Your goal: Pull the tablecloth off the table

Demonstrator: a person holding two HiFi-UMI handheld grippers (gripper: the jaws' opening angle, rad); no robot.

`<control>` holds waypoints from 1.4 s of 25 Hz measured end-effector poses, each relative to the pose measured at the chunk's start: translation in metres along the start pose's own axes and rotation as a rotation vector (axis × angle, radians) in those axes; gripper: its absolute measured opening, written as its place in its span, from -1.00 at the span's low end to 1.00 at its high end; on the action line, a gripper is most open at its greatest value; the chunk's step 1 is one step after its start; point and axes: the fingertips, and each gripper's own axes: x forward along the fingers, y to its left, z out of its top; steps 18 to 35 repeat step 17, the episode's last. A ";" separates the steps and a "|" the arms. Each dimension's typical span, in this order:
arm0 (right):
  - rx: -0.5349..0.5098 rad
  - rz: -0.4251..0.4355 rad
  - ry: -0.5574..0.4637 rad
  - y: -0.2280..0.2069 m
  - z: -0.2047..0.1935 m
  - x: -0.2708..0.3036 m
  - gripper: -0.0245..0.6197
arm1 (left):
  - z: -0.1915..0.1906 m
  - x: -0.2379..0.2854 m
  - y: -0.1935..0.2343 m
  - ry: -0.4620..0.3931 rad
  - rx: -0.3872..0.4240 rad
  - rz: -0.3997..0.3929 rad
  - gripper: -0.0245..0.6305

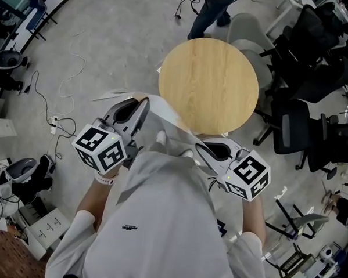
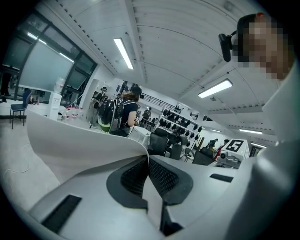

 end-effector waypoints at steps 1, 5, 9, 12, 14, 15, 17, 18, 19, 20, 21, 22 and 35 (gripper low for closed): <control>-0.001 0.003 0.000 0.001 0.001 0.001 -0.89 | 0.001 0.000 0.001 0.001 -0.002 0.001 -0.90; 0.002 0.013 0.001 -0.005 0.005 0.000 -0.89 | 0.005 0.007 0.003 0.000 -0.009 0.004 -0.90; 0.013 0.009 0.000 -0.007 0.006 0.001 -0.89 | 0.006 0.007 0.004 -0.001 -0.007 0.005 -0.90; 0.015 0.003 -0.002 -0.005 0.004 0.002 -0.89 | 0.005 0.003 0.003 -0.005 -0.009 0.004 -0.90; 0.019 0.002 0.000 -0.009 0.004 0.002 -0.89 | 0.005 0.007 0.004 -0.004 -0.015 0.006 -0.90; 0.020 0.003 0.000 -0.011 0.005 0.003 -0.89 | 0.006 0.010 0.006 -0.005 -0.017 0.008 -0.90; 0.020 0.007 0.001 -0.016 0.008 0.004 -0.89 | 0.008 0.013 0.008 -0.007 -0.020 0.013 -0.90; 0.020 0.007 0.001 -0.016 0.008 0.004 -0.89 | 0.008 0.013 0.008 -0.007 -0.020 0.013 -0.90; 0.020 0.007 0.001 -0.016 0.008 0.004 -0.89 | 0.008 0.013 0.008 -0.007 -0.020 0.013 -0.90; 0.020 0.007 0.001 -0.016 0.008 0.004 -0.89 | 0.008 0.013 0.008 -0.007 -0.020 0.013 -0.90; 0.020 0.007 0.001 -0.016 0.008 0.004 -0.89 | 0.008 0.013 0.008 -0.007 -0.020 0.013 -0.90; 0.020 0.007 0.001 -0.016 0.008 0.004 -0.89 | 0.008 0.013 0.008 -0.007 -0.020 0.013 -0.90; 0.020 0.007 0.001 -0.016 0.008 0.004 -0.89 | 0.008 0.013 0.008 -0.007 -0.020 0.013 -0.90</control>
